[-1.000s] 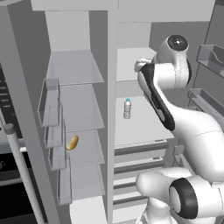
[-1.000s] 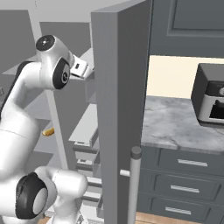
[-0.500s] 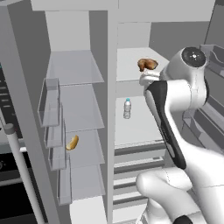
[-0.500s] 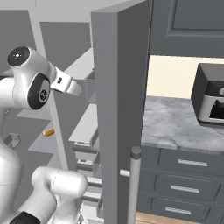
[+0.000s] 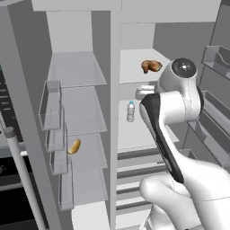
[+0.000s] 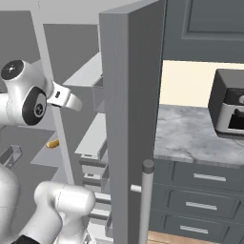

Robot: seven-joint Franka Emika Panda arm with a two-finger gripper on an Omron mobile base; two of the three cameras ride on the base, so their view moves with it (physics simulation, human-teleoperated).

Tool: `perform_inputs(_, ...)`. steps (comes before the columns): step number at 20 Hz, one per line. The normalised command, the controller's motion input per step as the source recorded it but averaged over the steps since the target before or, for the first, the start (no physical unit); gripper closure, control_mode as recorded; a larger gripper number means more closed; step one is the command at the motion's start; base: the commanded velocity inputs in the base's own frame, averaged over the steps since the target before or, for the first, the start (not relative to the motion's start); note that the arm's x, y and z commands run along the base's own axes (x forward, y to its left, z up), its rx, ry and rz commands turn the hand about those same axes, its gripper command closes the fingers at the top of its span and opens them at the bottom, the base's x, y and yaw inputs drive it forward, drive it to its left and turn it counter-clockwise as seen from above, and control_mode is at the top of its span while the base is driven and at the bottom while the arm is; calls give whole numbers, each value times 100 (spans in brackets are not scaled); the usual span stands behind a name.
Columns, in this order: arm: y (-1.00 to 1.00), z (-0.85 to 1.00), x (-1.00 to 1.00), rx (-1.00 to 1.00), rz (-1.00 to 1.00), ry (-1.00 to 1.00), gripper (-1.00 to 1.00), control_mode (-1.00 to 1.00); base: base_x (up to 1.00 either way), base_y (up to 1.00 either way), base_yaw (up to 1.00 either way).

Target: Pick up the frozen chicken drumstick from the freezer, place it on any shelf in the fridge, and close the fridge and freezer doors when done.

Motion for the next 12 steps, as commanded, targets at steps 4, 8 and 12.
perform_inputs(4, 0, 0, 0, 0, 0, 0, -100, 100, -97, 34, -2)
perform_inputs(8, 0, 0, 0, 0, 0, 0, -100, 100, -65, 67, 0)
perform_inputs(12, 0, 0, 0, 0, 0, 0, -100, 100, -27, 23, -1)
